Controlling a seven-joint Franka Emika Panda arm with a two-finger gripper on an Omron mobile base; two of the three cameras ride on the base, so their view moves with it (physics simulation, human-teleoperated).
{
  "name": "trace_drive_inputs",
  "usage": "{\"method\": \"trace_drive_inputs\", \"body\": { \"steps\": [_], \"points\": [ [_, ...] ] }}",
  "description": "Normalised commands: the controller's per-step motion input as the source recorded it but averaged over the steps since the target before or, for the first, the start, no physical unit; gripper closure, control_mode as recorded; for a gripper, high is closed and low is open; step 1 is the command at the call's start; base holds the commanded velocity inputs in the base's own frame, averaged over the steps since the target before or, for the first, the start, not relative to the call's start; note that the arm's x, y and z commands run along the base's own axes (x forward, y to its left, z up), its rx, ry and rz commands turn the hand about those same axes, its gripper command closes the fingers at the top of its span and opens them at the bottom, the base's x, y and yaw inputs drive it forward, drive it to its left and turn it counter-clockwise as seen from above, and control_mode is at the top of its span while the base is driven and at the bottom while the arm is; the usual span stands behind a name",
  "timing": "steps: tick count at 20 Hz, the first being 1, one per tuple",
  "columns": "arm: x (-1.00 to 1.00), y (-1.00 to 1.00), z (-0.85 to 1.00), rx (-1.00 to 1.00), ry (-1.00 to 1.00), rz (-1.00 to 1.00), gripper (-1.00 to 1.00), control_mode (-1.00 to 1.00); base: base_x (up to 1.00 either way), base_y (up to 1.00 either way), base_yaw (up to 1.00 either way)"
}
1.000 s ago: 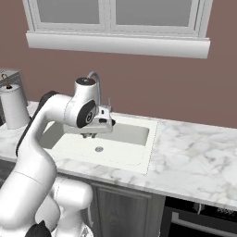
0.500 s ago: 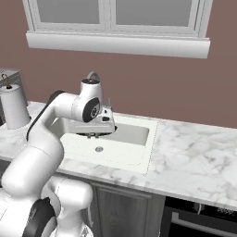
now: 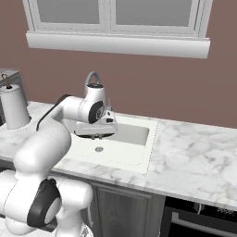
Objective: Move the pot and pan from the stove into the sink.
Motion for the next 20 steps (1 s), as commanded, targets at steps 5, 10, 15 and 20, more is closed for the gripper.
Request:
{"method": "trace_drive_inputs", "body": {
  "steps": [5, 10, 15, 20],
  "points": [
    [0.01, 0.0, -0.42, -0.02, -0.1, 0.1, 1.0, -1.0, 0.0, 0.0, 0.0],
    [0.17, 0.0, -0.32, -0.01, -0.1, 0.08, 1.0, -1.0, 0.0, 0.0, 0.0],
    [0.35, 0.0, -0.26, 0.0, -0.08, 0.06, 1.0, -1.0, 0.0, 0.0, 0.0],
    [0.46, -0.02, -0.25, 0.0, -0.04, 0.07, 1.0, -1.0, 0.0, 0.0, 0.0]
  ]
}}
